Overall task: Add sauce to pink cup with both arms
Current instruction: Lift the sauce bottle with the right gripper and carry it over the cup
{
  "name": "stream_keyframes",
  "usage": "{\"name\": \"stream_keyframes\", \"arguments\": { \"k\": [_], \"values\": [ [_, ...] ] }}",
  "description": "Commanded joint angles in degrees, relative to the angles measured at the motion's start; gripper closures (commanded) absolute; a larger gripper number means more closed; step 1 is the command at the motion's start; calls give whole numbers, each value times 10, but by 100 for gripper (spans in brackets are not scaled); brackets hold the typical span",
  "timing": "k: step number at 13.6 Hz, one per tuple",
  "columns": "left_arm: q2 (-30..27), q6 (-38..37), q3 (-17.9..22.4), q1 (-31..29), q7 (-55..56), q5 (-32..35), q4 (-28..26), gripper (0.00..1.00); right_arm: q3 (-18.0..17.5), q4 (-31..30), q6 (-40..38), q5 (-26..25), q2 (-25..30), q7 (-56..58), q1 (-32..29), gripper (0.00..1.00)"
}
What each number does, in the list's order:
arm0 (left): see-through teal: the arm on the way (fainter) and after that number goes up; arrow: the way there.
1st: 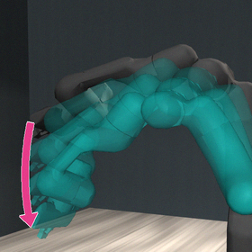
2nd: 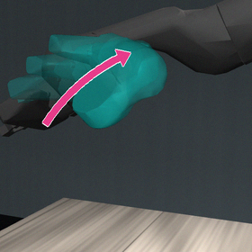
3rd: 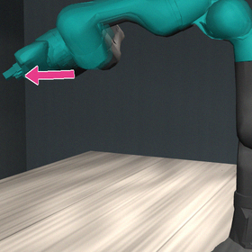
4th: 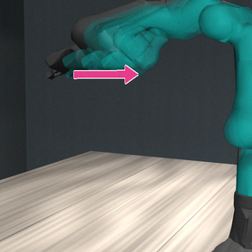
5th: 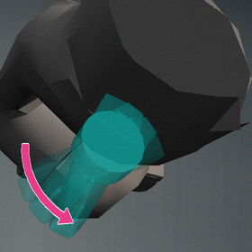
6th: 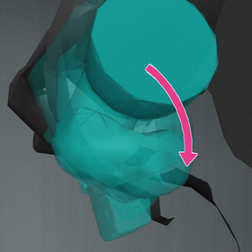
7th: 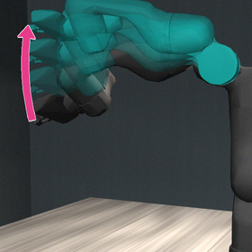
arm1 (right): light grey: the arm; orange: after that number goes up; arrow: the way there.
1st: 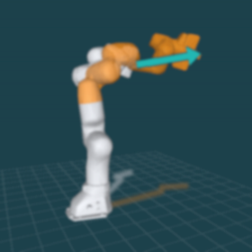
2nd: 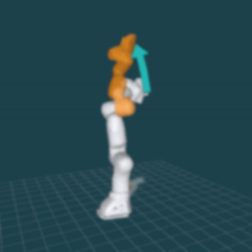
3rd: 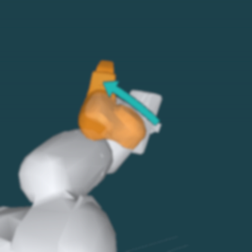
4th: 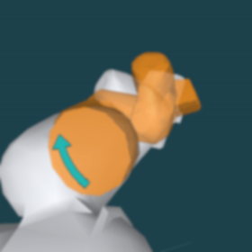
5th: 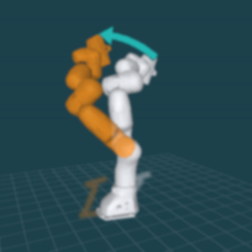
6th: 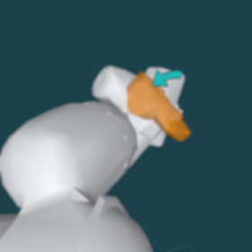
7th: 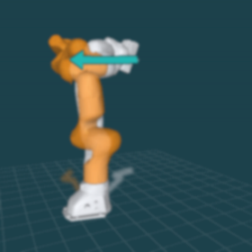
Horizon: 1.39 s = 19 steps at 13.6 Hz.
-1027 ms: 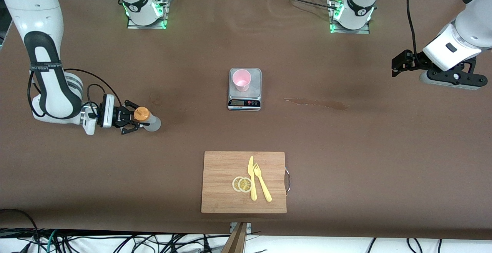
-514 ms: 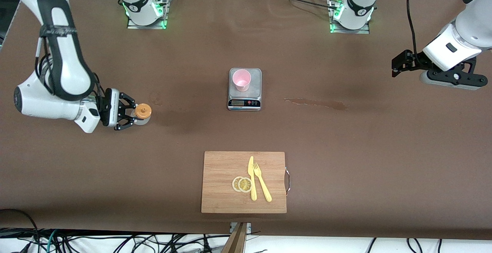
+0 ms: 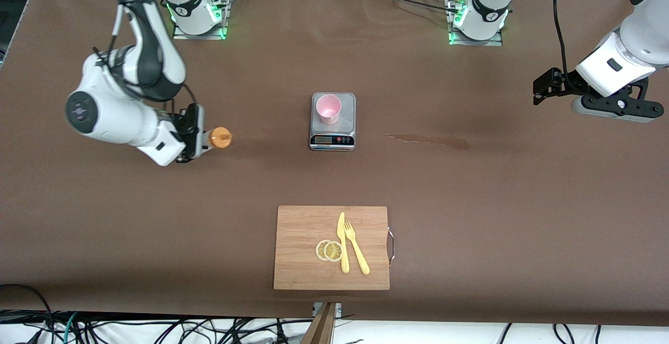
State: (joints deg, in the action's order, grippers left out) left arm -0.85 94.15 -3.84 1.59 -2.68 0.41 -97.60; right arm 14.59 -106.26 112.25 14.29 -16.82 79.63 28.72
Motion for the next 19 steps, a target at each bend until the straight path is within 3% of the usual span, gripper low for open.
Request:
{"name": "stream_keyframes", "arguments": {
  "k": [1, 4, 7, 13, 19],
  "values": [
    [8, -14, -1, -2, -11, 8, 18, 0, 6, 8, -5, -74, 14, -100, 58, 88],
    [8, -14, -1, -2, -10, 8, 18, 0, 4, 20, -47, -144, 11, -183, 113, 88],
    [8, -14, -1, -2, -11, 7, 18, 0, -31, 21, -62, -171, 4, -229, 121, 88],
    [8, -14, -1, -3, -10, 7, 18, 0, -59, 61, -112, -189, -29, -282, 149, 87],
    [8, -14, -1, -4, -10, 7, 18, 0, -65, 119, -172, -192, -80, -292, 170, 87]
  ]
}}
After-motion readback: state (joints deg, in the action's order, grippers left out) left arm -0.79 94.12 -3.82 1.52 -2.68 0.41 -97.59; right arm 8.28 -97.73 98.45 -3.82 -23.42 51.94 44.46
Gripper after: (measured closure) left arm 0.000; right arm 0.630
